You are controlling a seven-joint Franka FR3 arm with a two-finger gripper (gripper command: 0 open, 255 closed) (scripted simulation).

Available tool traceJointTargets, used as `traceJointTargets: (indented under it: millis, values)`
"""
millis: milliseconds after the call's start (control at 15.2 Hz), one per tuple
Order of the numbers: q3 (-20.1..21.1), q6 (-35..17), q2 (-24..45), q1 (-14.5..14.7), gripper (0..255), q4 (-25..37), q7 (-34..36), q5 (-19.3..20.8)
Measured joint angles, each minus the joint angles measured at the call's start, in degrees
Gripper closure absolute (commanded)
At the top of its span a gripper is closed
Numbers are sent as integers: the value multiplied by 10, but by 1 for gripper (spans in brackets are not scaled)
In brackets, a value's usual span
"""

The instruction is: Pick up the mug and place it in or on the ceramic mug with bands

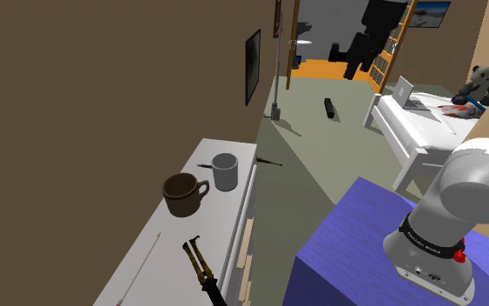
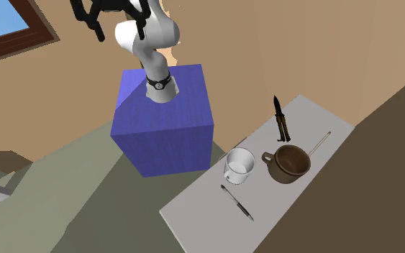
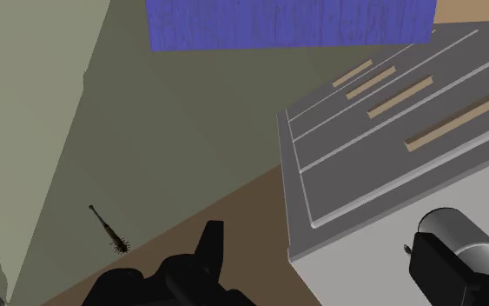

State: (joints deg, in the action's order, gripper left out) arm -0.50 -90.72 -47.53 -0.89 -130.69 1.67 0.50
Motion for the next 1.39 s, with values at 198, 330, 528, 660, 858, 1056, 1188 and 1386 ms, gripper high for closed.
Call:
traceJointTargets:
  millis: [198,330,528,660,858,1056,1188,1386]
  values:
    - [11,-17,17,3,0,-4,10,-5]
    - [28,-36,40,8,0,-4,27,-13]
    - [57,-67,74,16,0,-7,53,-24]
    - [74,-90,101,21,0,-8,70,-30]
    - [101,-124,149,26,0,-1,97,-35]
    - [127,-153,199,31,0,13,123,-37]
    - [140,-167,237,31,0,32,137,-32]
    - [167,-198,299,35,0,55,169,-24]
